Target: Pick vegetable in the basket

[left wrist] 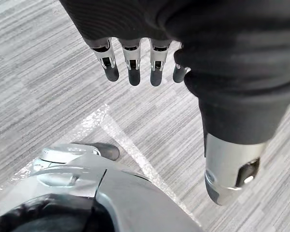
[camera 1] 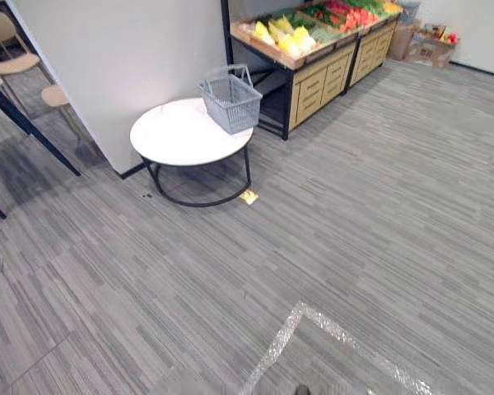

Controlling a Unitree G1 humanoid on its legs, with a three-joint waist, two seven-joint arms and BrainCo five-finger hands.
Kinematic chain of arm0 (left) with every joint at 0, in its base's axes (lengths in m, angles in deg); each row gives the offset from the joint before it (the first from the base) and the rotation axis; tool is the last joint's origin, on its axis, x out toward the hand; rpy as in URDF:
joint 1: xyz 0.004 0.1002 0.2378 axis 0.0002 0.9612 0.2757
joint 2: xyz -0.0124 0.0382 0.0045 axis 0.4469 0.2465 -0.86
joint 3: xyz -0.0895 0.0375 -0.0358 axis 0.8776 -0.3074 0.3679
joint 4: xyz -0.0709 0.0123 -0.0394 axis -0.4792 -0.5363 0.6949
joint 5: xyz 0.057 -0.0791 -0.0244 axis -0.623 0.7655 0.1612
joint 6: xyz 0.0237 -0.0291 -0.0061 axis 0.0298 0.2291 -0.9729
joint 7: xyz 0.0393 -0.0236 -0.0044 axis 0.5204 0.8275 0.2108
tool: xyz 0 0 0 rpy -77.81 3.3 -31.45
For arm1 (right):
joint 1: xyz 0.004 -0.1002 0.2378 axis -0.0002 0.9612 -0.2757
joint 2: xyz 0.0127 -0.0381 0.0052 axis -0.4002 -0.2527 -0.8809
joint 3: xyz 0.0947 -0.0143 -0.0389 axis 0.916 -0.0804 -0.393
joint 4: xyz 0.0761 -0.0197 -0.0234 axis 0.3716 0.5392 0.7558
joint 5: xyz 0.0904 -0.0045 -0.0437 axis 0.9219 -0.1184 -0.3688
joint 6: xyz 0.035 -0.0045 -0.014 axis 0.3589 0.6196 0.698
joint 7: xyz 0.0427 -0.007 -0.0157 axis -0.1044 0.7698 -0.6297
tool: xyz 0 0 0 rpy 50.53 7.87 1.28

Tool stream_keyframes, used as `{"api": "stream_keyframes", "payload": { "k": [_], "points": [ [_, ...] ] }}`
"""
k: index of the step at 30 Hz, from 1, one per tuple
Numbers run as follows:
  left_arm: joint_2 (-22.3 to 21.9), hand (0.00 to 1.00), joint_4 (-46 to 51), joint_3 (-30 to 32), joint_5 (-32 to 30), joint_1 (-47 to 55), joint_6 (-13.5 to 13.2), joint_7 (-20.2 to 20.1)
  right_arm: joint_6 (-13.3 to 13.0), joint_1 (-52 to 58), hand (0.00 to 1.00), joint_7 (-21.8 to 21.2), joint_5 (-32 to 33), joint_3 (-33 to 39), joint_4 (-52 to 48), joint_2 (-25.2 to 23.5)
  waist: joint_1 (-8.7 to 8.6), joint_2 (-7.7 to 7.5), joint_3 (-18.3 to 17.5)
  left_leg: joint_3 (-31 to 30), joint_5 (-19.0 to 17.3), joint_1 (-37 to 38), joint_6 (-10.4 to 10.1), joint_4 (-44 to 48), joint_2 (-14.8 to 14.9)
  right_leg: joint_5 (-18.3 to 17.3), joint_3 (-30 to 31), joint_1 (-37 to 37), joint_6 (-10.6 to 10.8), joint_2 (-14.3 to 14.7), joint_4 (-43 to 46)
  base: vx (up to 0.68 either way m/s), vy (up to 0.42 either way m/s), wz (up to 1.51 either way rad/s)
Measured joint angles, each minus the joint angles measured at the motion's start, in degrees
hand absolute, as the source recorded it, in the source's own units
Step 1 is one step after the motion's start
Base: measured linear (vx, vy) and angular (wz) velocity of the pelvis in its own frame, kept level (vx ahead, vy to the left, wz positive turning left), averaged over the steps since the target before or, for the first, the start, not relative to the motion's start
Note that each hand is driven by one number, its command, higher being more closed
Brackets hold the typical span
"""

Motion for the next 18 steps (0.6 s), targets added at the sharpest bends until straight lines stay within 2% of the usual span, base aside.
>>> {"api": "stream_keyframes", "payload": {
  "k": [3,4,5,6,7,8,10,11,13,14,16,18],
  "points": [
    [0.2,0.00,0.5,0.0,0.1,-0.2,0.0,0.1,-0.9,-0.7,0.00,0.0,0.4,-0.3,-0.1,-0.4,0.00,-0.36,1.1,-0.1,0.1,-0.3,-0.1,0.2,0.1,-0.5,-0.4,-0.3,-0.5,0.0,0.5,-0.03,-0.001,0.05],
    [0.2,0.00,0.7,0.3,0.1,-0.1,0.0,0.2,-0.9,-0.8,0.00,0.1,0.5,-0.9,-0.1,-0.2,0.07,-0.67,1.3,0.2,-1.0,-1.1,-1.2,2.2,0.4,-2.3,-0.5,-0.5,-2.4,0.0,1.5,0.01,-0.055,0.02],
    [-0.2,0.00,1.1,2.1,0.1,0.0,-0.2,0.2,-1.0,-0.8,0.00,0.0,0.5,-0.9,-0.6,0.1,0.43,-0.37,1.8,0.5,-4.5,-4.3,-3.1,8.8,1.5,-3.9,-2.0,-1.3,-4.0,0.4,5.1,0.00,-0.056,-0.04],
    [-0.7,0.00,1.6,3.9,0.2,0.0,-0.3,0.2,-0.9,-1.2,0.00,0.0,0.5,-1.0,-1.2,0.1,0.92,-0.05,2.9,1.5,-7.5,-6.8,-4.7,16.3,2.9,-5.8,-3.3,-1.8,-4.4,0.1,9.9,0.07,-0.079,0.07],
    [-1.5,0.00,3.5,7.1,1.7,0.0,-0.2,-0.1,-1.1,-0.7,0.00,0.3,1.0,-1.6,-3.1,-0.3,0.98,-0.35,5.0,3.3,-9.6,-14.3,-4.5,35.7,5.5,-12.4,-4.9,-0.8,-5.3,-0.3,13.9,0.04,-0.041,0.12],
    [-1.8,0.00,4.9,7.4,2.4,0.2,0.2,0.0,-1.0,0.0,0.00,0.9,1.6,-3.7,-3.3,-0.1,1.71,0.27,5.7,3.3,-7.7,-20.7,-0.8,49.6,8.6,-13.5,-5.2,0.7,-5.6,0.2,14.9,0.07,-0.054,0.11],
    [-2.1,0.00,5.7,7.9,3.9,0.9,0.1,-0.1,-0.9,0.2,0.00,1.1,2.1,-5.0,-4.0,-0.5,2.72,-0.80,5.8,3.3,-7.6,-24.5,-0.7,52.8,9.4,-14.0,-5.0,2.5,-5.4,-0.2,14.3,0.08,-0.060,0.02],
    [-2.1,0.00,5.6,7.2,4.1,0.7,0.1,0.1,-1.0,-0.2,0.00,1.1,2.1,-4.9,-4.5,-0.4,2.93,-1.18,6.0,3.2,-7.3,-26.7,-1.0,49.1,9.3,-14.2,-4.8,3.2,-5.1,-0.7,13.5,0.17,-0.035,0.07],
    [-2.1,0.00,5.5,5.6,4.2,0.5,0.0,0.2,-1.0,-1.3,0.00,1.1,2.2,-4.9,-4.2,0.0,3.26,-0.68,5.9,3.2,-4.7,-27.3,-1.5,36.0,8.5,-14.1,-4.3,3.9,-4.1,-1.9,12.0,0.22,0.042,-0.03],
    [-2.2,0.00,5.5,4.1,4.1,0.5,-0.2,0.3,-1.0,-2.1,0.00,1.1,2.2,-5.0,-4.2,0.1,3.40,-0.18,5.7,3.1,-1.4,-26.9,-1.7,25.4,7.8,-14.0,-3.7,4.3,-3.4,-2.5,10.7,0.29,0.095,-0.18],
    [-3.5,0.00,5.1,3.6,3.9,1.0,-0.1,0.4,-1.0,-2.8,0.00,1.1,2.3,-5.5,-4.3,0.7,3.59,2.28,5.2,2.9,5.5,-26.2,-2.4,9.2,7.6,-14.3,-2.2,5.4,-1.3,-2.6,8.6,0.37,0.138,-0.25],
    [-4.0,0.00,4.7,3.7,3.9,1.2,-0.1,0.5,-1.0,-2.8,0.00,1.1,2.1,-5.6,-4.2,1.1,4.28,3.44,5.0,2.9,7.0,-26.2,-2.1,3.7,7.6,-15.4,-0.5,7.0,1.3,-3.1,7.9,0.54,0.242,-0.41]
  ]
}}
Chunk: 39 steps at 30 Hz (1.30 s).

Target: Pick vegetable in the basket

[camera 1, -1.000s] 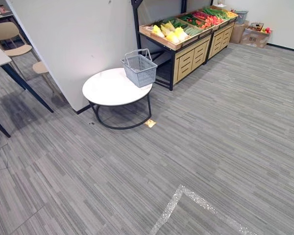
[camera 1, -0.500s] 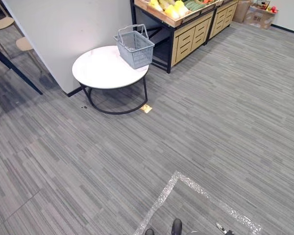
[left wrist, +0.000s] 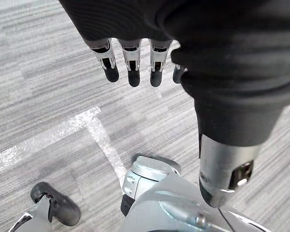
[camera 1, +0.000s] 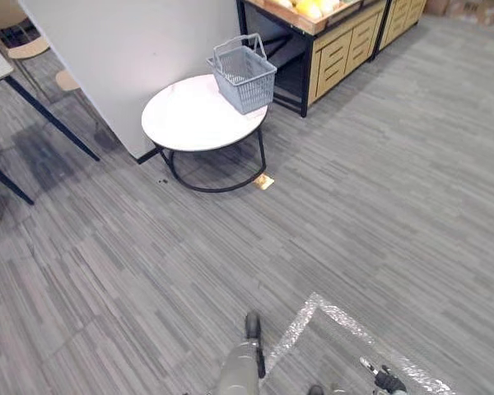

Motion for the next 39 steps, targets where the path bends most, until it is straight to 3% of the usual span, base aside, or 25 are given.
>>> {"api": "stream_keyframes", "payload": {
  "k": [2,3,4,5,6,7,9,10,12,14,16,18,20,22,24,25,26,27,29,30,31,33,35,37,39],
  "points": [
    [0.1,0.00,-0.4,0.1,0.0,0.1,0.0,-0.1,-0.1,0.4,0.00,0.0,0.0,0.4,0.5,-0.1,0.66,-0.40,-0.2,0.0,3.1,0.5,0.6,0.8,-0.8,-1.5,1.7,2.9,2.4,-1.7,0.0,0.58,0.263,-0.54],
    [1.0,0.00,-0.5,0.1,-0.3,1.0,0.0,-0.1,-0.1,0.6,0.00,0.0,0.0,0.4,1.8,-0.2,0.65,-1.59,-2.2,0.3,9.2,1.1,2.4,2.2,-2.4,-2.5,3.4,3.6,4.0,-4.2,0.4,0.52,0.205,-0.31],
    [2.4,0.00,-0.6,-0.2,-0.5,0.9,0.0,-0.1,-0.1,0.2,0.00,-0.1,0.0,0.4,2.3,-0.9,0.28,-3.64,-3.2,1.4,7.9,1.0,4.1,3.1,-4.4,-2.4,4.6,2.5,4.5,-6.6,2.5,0.77,0.289,-0.29],
    [3.2,0.00,-0.5,-0.6,-0.7,-0.2,-0.3,-0.1,-0.3,0.1,0.00,-0.4,0.0,0.9,2.2,-2.1,0.11,-4.84,-4.1,2.6,6.0,0.9,6.2,5.3,-5.5,0.0,7.1,-0.9,6.2,-8.7,9.2,0.75,0.271,-0.06],
    [3.4,0.00,-0.6,-0.8,-0.9,-0.8,-0.2,-0.1,-0.4,0.2,0.00,-0.6,0.0,1.3,2.2,-2.5,-0.01,-4.97,-4.2,2.8,5.1,1.1,6.9,6.4,-5.8,1.5,8.0,-2.0,5.7,-9.0,12.4,0.59,0.224,-0.08],
    [3.6,0.00,-0.5,-0.9,-1.9,-1.3,-0.1,-0.1,-0.4,0.1,0.00,-1.1,0.0,2.5,2.2,-2.9,0.00,-5.08,-4.2,3.3,3.7,2.4,7.6,7.4,-6.1,4.6,9.3,-4.0,4.7,-9.2,17.9,0.57,0.239,-0.07],
    [3.7,0.00,-0.4,-0.9,-2.3,-0.9,-0.1,-0.3,-0.4,0.6,0.00,-1.5,0.0,2.6,2.5,-2.9,-0.47,-5.03,-4.2,3.2,-1.6,7.5,7.4,8.1,-6.9,13.5,9.2,-7.4,4.7,-10.6,30.8,0.49,0.219,-0.09],
    [4.2,0.00,-0.5,-1.4,-2.3,-0.5,0.0,-0.4,-0.6,0.8,0.00,-1.6,0.0,2.6,2.2,-3.0,-1.38,-5.64,-4.1,3.2,-5.0,11.2,7.9,8.2,-8.0,20.6,8.4,-10.0,4.9,-13.1,40.4,0.52,0.218,0.04],
    [4.8,0.00,-0.5,-1.7,-2.3,-0.5,0.4,-0.5,-0.7,0.9,0.00,-2.0,0.0,2.6,2.0,-2.9,-2.59,-6.02,-3.8,2.9,-8.9,17.3,8.6,7.9,-9.2,17.6,5.8,-16.0,1.8,-16.1,55.4,0.63,0.207,-0.01],
    [4.6,0.00,-0.7,-2.0,-2.3,-0.6,0.4,-0.5,-1.0,0.7,0.00,-2.2,0.0,3.0,1.5,-2.5,-2.81,-5.28,-3.4,2.8,-10.3,25.0,8.5,4.3,-8.9,9.5,1.0,-20.2,1.0,-15.7,58.6,0.48,0.106,-0.09],
    [4.3,0.00,-0.8,-1.8,-2.2,-1.5,0.4,-0.5,-1.2,0.4,0.00,-2.4,0.1,4.9,1.1,-2.5,-3.35,-4.65,-3.1,1.8,-11.8,29.3,8.3,2.8,-7.9,4.4,-3.7,-23.6,0.5,-14.3,52.7,0.47,0.005,0.23],
    [3.4,0.00,-0.8,-0.7,-1.6,-2.6,0.3,-0.6,-1.4,0.2,0.00,-2.6,0.1,5.4,0.5,-2.1,-3.62,-3.77,-2.6,0.6,-13.3,31.9,7.8,1.9,-6.5,4.0,-7.0,-26.6,0.7,-12.7,40.8,0.41,-0.073,0.43],
    [2.4,0.00,-0.3,1.1,-1.6,-3.5,0.3,-0.6,-1.4,0.3,0.00,-2.5,0.1,6.5,-0.8,-2.1,-4.46,-3.05,-2.3,-1.7,-15.9,34.4,5.9,1.1,-4.8,8.6,-6.6,-28.7,2.4,-10.7,18.0,0.47,-0.153,0.55],
    [2.0,0.00,-0.3,2.3,-1.7,-3.8,0.3,-0.6,-1.3,0.6,0.00,-2.5,0.0,6.9,-0.8,-2.2,-4.49,-3.11,-2.3,-3.1,-18.6,36.1,4.4,1.1,-4.1,13.9,-3.8,-29.1,4.5,-10.0,3.8,0.48,-0.187,0.43],
    [0.7,0.00,-0.3,4.7,-1.7,-4.0,0.3,-0.5,-1.2,1.8,0.00,-2.5,0.0,6.9,-1.4,-2.0,-4.76,-2.55,-2.4,-5.2,-21.5,39.4,4.5,0.9,-2.8,16.6,-1.3,-29.4,4.6,-10.0,3.6,0.67,-0.272,0.61],
    [-1.0,0.00,-0.4,6.2,-1.6,-4.1,0.2,-0.5,-0.8,2.4,0.00,-2.5,-0.2,6.8,-1.4,-0.8,-4.85,-0.97,-2.7,-6.6,-21.6,40.4,4.1,2.4,-0.9,18.7,-0.8,-30.0,4.6,-9.3,9.2,0.80,-0.328,0.62],
    [-1.4,0.00,-0.4,6.9,-1.6,-4.1,0.1,-0.6,-0.8,2.5,0.00,-2.5,-0.2,6.9,-1.3,-0.6,-4.61,-0.45,-2.9,-7.4,-20.8,40.1,3.2,4.1,-0.1,18.6,-0.7,-30.4,4.3,-8.9,11.8,0.69,-0.291,0.47],
    [-2.7,0.00,-0.3,7.6,-1.6,-4.0,0.0,-0.5,-0.8,2.7,0.00,-2.5,-0.3,7.0,-1.0,0.1,-4.61,0.86,-3.3,-8.8,-19.0,39.0,2.0,9.1,1.7,16.9,-1.1,-30.1,1.1,-7.6,15.3,0.70,-0.348,0.13],
    [-3.2,0.00,-0.2,8.6,-1.6,-3.5,-0.1,-0.7,-0.8,2.2,0.00,-2.6,-1.9,6.7,-0.4,1.1,-4.14,2.30,-3.7,-10.4,-12.9,34.0,0.1,22.7,3.9,13.4,-3.0,-26.9,0.5,-5.8,16.3,0.76,-0.355,0.06],
    [-3.2,0.00,0.0,9.1,-1.6,-3.6,0.0,-0.7,-0.6,2.2,0.00,-2.5,-2.3,6.0,-0.3,1.2,-4.63,2.37,-3.5,-12.1,-3.8,28.8,-2.0,34.3,4.5,11.5,-4.2,-23.1,0.0,-5.2,15.2,0.70,-0.256,0.28],
    [-2.7,0.00,0.3,9.4,-1.6,-3.7,-0.1,-0.7,-0.5,2.5,0.00,-2.1,-2.3,4.7,-0.2,1.3,-4.48,1.68,-2.3,-12.6,1.3,24.0,-5.8,46.1,6.0,10.5,-5.2,-17.7,-0.5,-4.3,12.3,0.68,-0.231,0.32],
    [-2.3,0.00,0.8,9.6,-1.5,-3.5,0.0,-0.6,-0.5,2.5,0.00,-1.4,-2.3,4.1,-0.2,1.1,-3.92,1.24,-1.7,-7.5,-2.6,17.7,-4.2,58.6,8.3,10.3,-5.6,-9.0,-0.8,-3.0,7.2,0.59,-0.178,0.07],
    [-1.6,0.00,2.1,9.0,-1.5,-3.3,-0.1,-0.6,-0.6,1.9,0.00,-1.4,-2.3,1.8,-0.3,0.5,-2.47,0.02,-1.7,-2.1,-8.0,10.6,-1.5,61.3,7.8,7.7,-5.5,-2.5,-0.5,-3.5,2.0,0.48,-0.112,-0.04],
    [-1.3,0.00,2.2,7.7,-1.3,-3.1,-0.1,-0.4,-0.2,0.0,0.00,-1.2,-2.2,2.1,0.4,0.0,-2.25,0.48,-1.4,0.9,-11.7,4.4,-0.9,56.0,7.4,7.0,-5.8,0.9,0.5,-3.6,-0.1,0.48,0.032,0.01],
    [-0.8,0.00,1.8,6.7,0.0,-2.5,0.0,0.0,0.0,-0.4,0.00,-1.2,-2.1,2.1,0.5,-1.0,-1.82,-0.22,-1.2,6.4,-12.4,2.3,0.1,39.8,5.3,5.1,-6.3,4.3,2.9,-5.5,-1.2,0.43,0.138,-0.01]
  ]
}}
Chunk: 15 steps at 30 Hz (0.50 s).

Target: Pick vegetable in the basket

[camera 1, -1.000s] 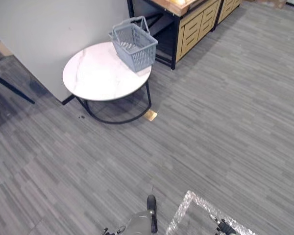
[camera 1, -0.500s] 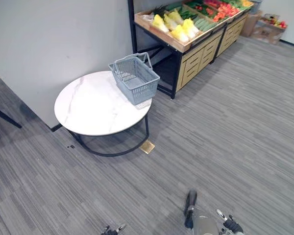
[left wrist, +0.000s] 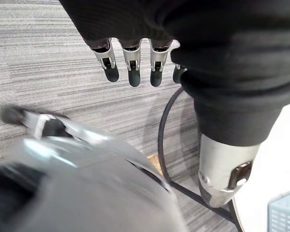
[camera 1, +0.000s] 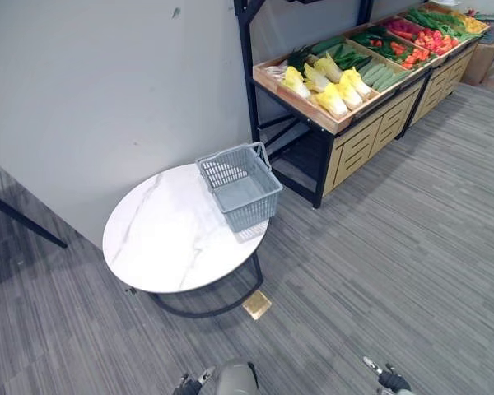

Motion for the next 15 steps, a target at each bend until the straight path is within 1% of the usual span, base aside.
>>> {"api": "stream_keyframes", "payload": {
  "k": [1,2,3,4,5,6,7,8,9,10,11,12,13,14,15],
  "points": [
    [-0.1,0.00,0.0,-0.9,0.0,0.5,0.0,0.2,0.0,0.3,0.00,0.0,0.1,0.0,-0.2,-0.1,-0.06,0.05,-0.1,2.0,2.0,0.5,0.3,-10.3,-1.6,-1.0,-0.3,1.5,1.3,-0.6,-0.4,0.49,0.201,0.15],
    [-0.2,0.00,0.0,-1.9,0.1,1.5,-0.1,0.3,0.0,1.1,0.00,0.1,0.3,-0.1,-0.5,0.2,-0.03,0.73,-0.2,3.2,8.8,1.3,2.7,-21.9,-3.2,-2.4,-0.6,3.6,3.1,-0.6,-1.1,0.52,0.218,0.08],
    [-0.3,0.00,-0.3,-1.8,0.1,1.8,0.0,0.4,0.1,1.2,0.00,0.2,0.3,-0.3,-0.3,0.1,0.56,0.39,-0.4,3.3,10.5,2.3,6.2,-22.8,-4.2,-3.0,-0.2,4.6,3.4,-1.2,-1.4,0.53,0.196,0.19],
    [1.2,0.00,-0.5,-1.8,0.0,1.9,-0.1,0.5,0.1,1.4,0.00,0.2,0.4,-1.9,-0.3,-1.0,0.66,-2.39,-1.4,4.2,9.7,3.0,5.8,-24.5,-7.1,-2.7,0.9,5.1,1.7,-2.8,-2.5,0.51,0.141,0.16],
    [1.8,0.00,-0.5,-1.9,0.0,1.4,-0.3,0.5,0.0,0.9,0.00,0.1,0.3,-3.1,-0.2,-1.5,0.86,-3.51,-1.4,4.2,8.0,2.0,6.3,-23.7,-7.9,-1.0,2.2,4.5,0.0,-2.7,-2.9,0.48,0.111,0.16],
    [1.9,0.00,-0.7,-1.9,0.0,1.2,-0.2,0.5,0.0,0.3,0.00,0.1,0.3,-3.4,-0.1,-1.7,1.27,-3.70,-1.3,4.6,7.5,1.9,6.8,-23.0,-8.0,0.3,2.6,4.3,0.2,-3.0,-2.9,0.54,0.143,0.00],
    [2.1,0.00,-1.5,-1.7,0.0,1.1,0.0,0.5,0.0,-0.6,0.00,0.0,0.3,-4.2,0.3,-1.8,1.44,-3.87,-1.3,5.2,6.7,2.7,8.2,-22.0,-8.2,2.7,4.2,4.7,1.4,-3.6,-2.4,0.50,0.165,-0.05],
    [2.1,0.00,-2.1,-1.6,0.0,1.3,0.0,0.5,0.0,-1.1,0.00,-0.2,0.0,-4.3,0.4,-1.8,1.52,-3.85,-1.5,6.2,6.2,4.7,8.8,-22.4,-8.5,4.7,5.8,4.5,2.0,-4.2,0.2,0.41,0.144,-0.07],
    [2.2,0.00,-2.1,-1.6,0.0,1.5,0.0,0.5,-0.1,-1.2,0.00,-0.3,-0.2,-4.4,0.4,-1.8,1.80,-3.81,-1.6,6.6,5.9,6.1,9.0,-23.3,-8.7,5.5,6.7,3.7,2.1,-4.5,2.9,0.36,0.166,-0.17],
    [2.0,0.00,-2.0,-1.4,-0.1,1.8,0.0,0.5,-0.7,-1.1,0.00,-0.3,-0.2,-4.5,0.5,-1.7,2.08,-3.30,-1.9,6.2,4.6,9.6,8.1,-26.7,-9.5,6.1,8.6,-0.4,3.0,-5.4,13.7,0.20,0.105,-0.19],
    [2.1,0.00,-2.2,-1.4,-0.1,1.9,0.1,0.5,-0.8,-1.1,0.00,-0.3,-0.2,-4.6,0.4,-1.6,1.93,-3.25,-1.9,5.9,4.0,11.3,7.9,-28.7,-9.6,6.9,9.6,-3.5,4.4,-6.1,21.2,0.37,0.158,-0.10],
    [2.3,0.00,-2.2,-1.9,-0.1,2.1,0.3,0.6,-0.9,-1.1,0.00,-0.3,-0.2,-4.7,0.2,-1.5,1.72,-4.00,-1.8,6.0,3.3,14.9,7.3,-31.0,-10.6,11.8,11.8,-10.3,9.1,-8.5,36.7,0.30,0.068,0.14],
    [3.0,0.00,-2.2,-2.7,-0.3,2.5,0.4,0.6,-0.8,-0.9,0.00,-0.3,-0.2,-4.8,0.3,-1.2,0.88,-4.22,-1.3,5.0,2.5,18.4,7.6,-31.9,-11.7,13.0,12.5,-15.8,9.5,-10.1,50.4,0.37,0.071,0.29],
    [3.2,0.00,-2.2,-2.8,-0.4,2.7,0.4,0.6,-0.8,-0.5,0.00,-0.3,-0.2,-5.0,0.1,-1.1,0.23,-4.44,-1.2,4.4,2.1,20.2,7.8,-31.9,-11.8,12.5,12.3,-17.7,8.6,-10.7,55.1,0.33,0.018,0.45],
    [3.2,0.00,-2.1,-3.0,-0.4,3.1,0.4,0.7,-1.2,0.4,0.00,-0.2,-0.1,-5.7,-1.4,-0.9,-0.71,-4.54,-1.2,3.4,1.5,23.7,7.7,-32.9,-12.1,10.9,10.9,-20.7,6.1,-11.1,60.4,0.33,-0.002,0.60]
  ]
}}
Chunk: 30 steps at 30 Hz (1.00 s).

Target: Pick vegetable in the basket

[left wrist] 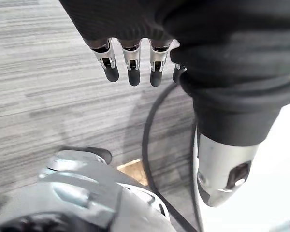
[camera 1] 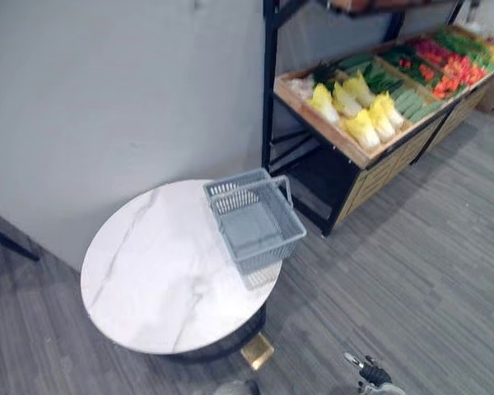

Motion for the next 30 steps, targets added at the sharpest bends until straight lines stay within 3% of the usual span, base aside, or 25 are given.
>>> {"api": "stream_keyframes", "payload": {
  "k": [2,4,5,7,8,9,10,11,12,14,16,18,21,24,26,30],
  "points": [
    [0.0,0.00,0.1,0.0,0.3,-1.2,-0.1,0.5,-0.8,0.3,0.00,0.0,-0.1,-0.8,-1.6,0.5,-0.80,0.15,0.0,-2.7,0.0,4.4,-0.3,-2.4,0.0,-6.4,-5.0,-4.6,-3.0,-0.9,-4.0,0.35,-0.037,0.77],
    [-0.4,0.00,0.7,0.1,0.5,-1.6,-0.4,0.8,-0.9,0.3,0.00,0.0,-0.1,-0.8,-1.5,0.5,-0.92,0.30,0.0,-5.0,0.1,5.4,-0.4,-3.1,0.3,-7.5,-5.8,-5.8,-4.4,-0.3,-13.9,0.29,-0.115,0.74],
    [-0.8,0.00,1.1,0.5,0.5,-1.9,-0.6,1.1,-0.9,0.4,0.00,0.0,-0.1,-0.7,-1.5,0.5,-0.93,0.50,0.0,-6.8,0.0,5.5,-0.5,-3.1,0.7,-7.4,-5.1,-5.6,-4.4,0.5,-22.2,0.33,-0.219,1.06],
    [-1.1,0.00,1.1,0.8,0.6,-2.4,-1.3,1.2,-0.8,0.6,0.00,0.1,-0.1,-0.6,-1.3,0.5,-0.72,0.74,0.0,-11.5,-1.0,5.4,-2.9,-3.2,1.6,-5.4,1.6,-3.4,-4.4,2.7,-41.4,0.36,-0.356,1.19],
    [-1.3,0.00,1.2,1.2,0.6,-2.5,-1.4,1.2,-0.8,0.9,0.00,0.1,-0.1,-0.6,-1.2,0.4,-0.36,0.44,-0.2,-14.0,-1.9,5.3,-4.5,-2.4,2.2,-1.7,5.6,-2.1,-4.7,3.4,-47.0,0.34,-0.391,0.94],
    [-1.2,0.00,1.2,1.3,0.6,-2.4,-1.4,1.3,-0.8,1.2,0.00,0.2,-0.1,-0.6,-1.0,0.3,-0.21,0.09,-0.4,-15.0,-2.6,5.3,-5.5,-2.0,2.5,0.9,7.0,-1.4,-4.6,3.6,-48.9,0.33,-0.459,1.03],
    [-1.0,0.00,1.5,1.8,1.0,-1.5,-1.7,1.5,-0.8,1.4,0.00,0.2,-0.1,-0.7,-0.1,-0.2,-0.11,-1.17,-1.0,-17.7,-3.9,5.2,-7.7,-1.2,3.1,1.7,8.3,0.6,-1.3,3.6,-50.0,0.31,-0.483,0.90],
    [-1.4,0.00,1.4,1.7,1.0,-1.4,-1.8,1.6,-0.7,0.8,0.00,0.2,-0.1,-0.8,1.0,0.0,0.24,0.15,-1.2,-19.6,-4.4,4.9,-8.7,-0.5,5.3,-1.4,5.3,2.9,-0.3,5.0,-52.0,0.28,-0.485,0.88],
    [-2.0,0.00,1.1,1.7,1.0,-1.4,-1.8,1.5,-0.7,0.8,0.00,0.2,-0.1,-0.8,1.0,0.5,0.15,1.06,-1.5,-20.3,-4.2,4.1,-9.1,-0.5,6.9,-1.4,3.8,3.4,-0.4,6.2,-52.8,0.25,-0.423,0.82],
    [-3.6,0.00,0.5,1.6,1.0,-1.2,-1.9,1.6,-0.6,0.6,0.00,0.0,-0.2,-1.1,1.2,1.9,0.13,3.96,-2.4,-21.1,-1.9,2.2,-12.3,-0.8,10.9,-1.7,-0.8,5.1,-2.2,9.6,-55.7,0.21,-0.331,0.75],
    [-3.3,0.00,0.3,1.6,1.0,-1.1,-1.9,1.5,-0.6,0.6,0.00,0.0,-0.2,-1.8,1.8,2.3,0.21,3.67,-2.5,-22.2,1.3,0.0,-13.2,-0.7,11.4,-2.2,-4.3,6.1,-3.1,9.7,-56.4,0.08,-0.238,0.71],
    [-3.2,0.00,0.3,1.4,1.0,-1.2,-1.8,1.5,-0.6,0.3,0.00,0.3,-0.3,-1.8,2.2,3.1,-0.21,3.34,-2.4,-20.3,4.4,-1.8,-13.7,-1.3,11.5,-2.3,-8.1,7.7,-3.2,8.9,-58.0,0.04,-0.209,1.04],
    [-2.8,0.00,0.0,0.3,0.9,-1.1,-1.7,1.5,-0.7,-0.4,0.00,1.4,-0.2,-1.8,2.9,3.7,-0.03,3.30,-2.4,-12.5,8.0,-1.9,-13.3,-6.0,11.9,-1.8,-11.5,8.4,-3.9,9.3,-59.8,-0.03,-0.090,0.72],
    [-2.1,0.00,-0.1,-0.8,0.3,-0.7,-1.2,1.2,-0.8,-2.4,0.00,1.8,-0.2,-2.0,1.9,3.7,0.06,3.81,-2.7,-10.9,8.5,-1.7,-13.2,-10.0,12.3,0.1,-11.8,8.1,-4.3,10.5,-63.0,-0.07,-0.010,0.08],
    [-1.4,0.00,-0.1,-1.6,0.1,-0.7,-1.2,0.9,-0.8,-2.5,0.00,2.6,-0.7,-3.4,-2.2,3.7,0.04,3.40,-2.7,-10.1,8.5,-2.1,-13.2,-10.9,11.7,2.0,-11.2,7.9,-4.0,10.4,-65.5,-0.09,0.030,-0.18],
    [0.6,0.00,-0.1,-4.5,-0.5,-0.6,-1.2,1.0,-1.1,-1.4,0.00,5.5,-9.3,-6.0,-18.7,4.8,-0.19,1.59,-2.9,-7.5,8.1,-3.9,-13.1,-10.8,10.2,4.9,-8.5,6.3,-3.9,9.5,-69.1,-0.09,0.029,-0.33]
  ]
}}
